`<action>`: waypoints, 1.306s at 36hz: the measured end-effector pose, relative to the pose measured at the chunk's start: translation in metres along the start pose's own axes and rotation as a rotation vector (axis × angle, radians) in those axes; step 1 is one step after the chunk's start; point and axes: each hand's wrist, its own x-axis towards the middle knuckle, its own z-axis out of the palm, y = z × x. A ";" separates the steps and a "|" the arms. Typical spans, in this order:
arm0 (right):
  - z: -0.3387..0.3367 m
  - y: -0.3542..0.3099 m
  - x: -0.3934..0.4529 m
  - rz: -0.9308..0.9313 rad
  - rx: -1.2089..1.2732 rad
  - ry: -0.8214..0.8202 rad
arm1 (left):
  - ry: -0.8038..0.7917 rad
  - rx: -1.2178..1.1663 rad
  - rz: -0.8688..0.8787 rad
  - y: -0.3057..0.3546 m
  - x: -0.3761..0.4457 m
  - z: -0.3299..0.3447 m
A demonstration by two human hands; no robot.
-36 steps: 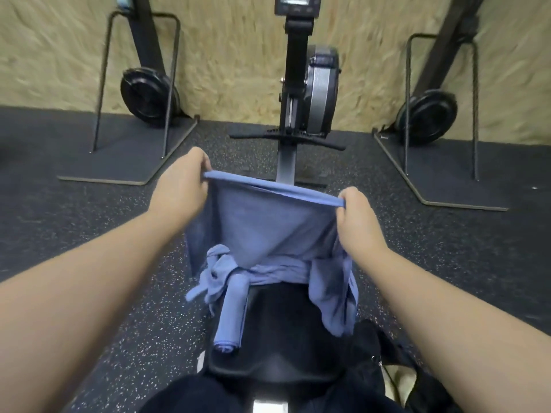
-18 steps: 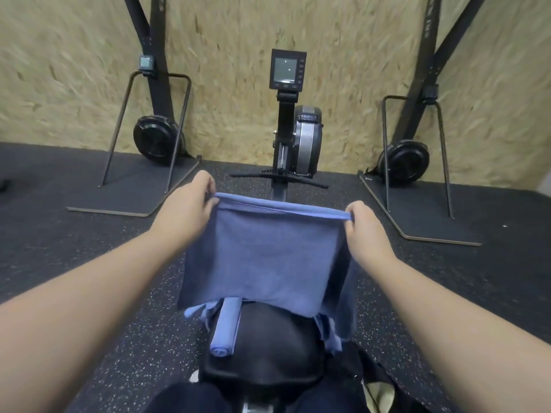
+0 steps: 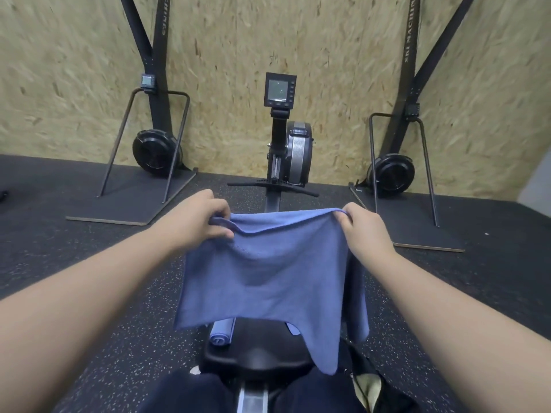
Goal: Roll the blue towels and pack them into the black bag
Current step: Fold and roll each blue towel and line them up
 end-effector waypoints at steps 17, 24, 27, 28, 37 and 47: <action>-0.016 -0.061 -0.053 -0.108 0.149 -0.110 | 0.109 -0.361 -0.089 0.078 -0.030 -0.006; -0.022 -0.087 -0.074 -0.217 0.385 -0.168 | -0.013 -0.380 -0.065 0.113 -0.052 0.001; -0.020 -0.092 -0.087 -0.242 0.443 -0.217 | 0.020 -0.261 -0.092 0.116 -0.058 0.002; -0.018 -0.093 -0.091 -0.239 0.468 -0.222 | 0.041 -0.247 -0.097 0.116 -0.060 0.003; 0.004 -0.079 -0.111 -0.122 0.436 -0.166 | 0.173 -0.488 -0.082 0.104 -0.081 -0.006; 0.039 -0.041 -0.125 0.039 0.337 -0.177 | 0.383 -0.631 -0.127 0.077 -0.101 -0.025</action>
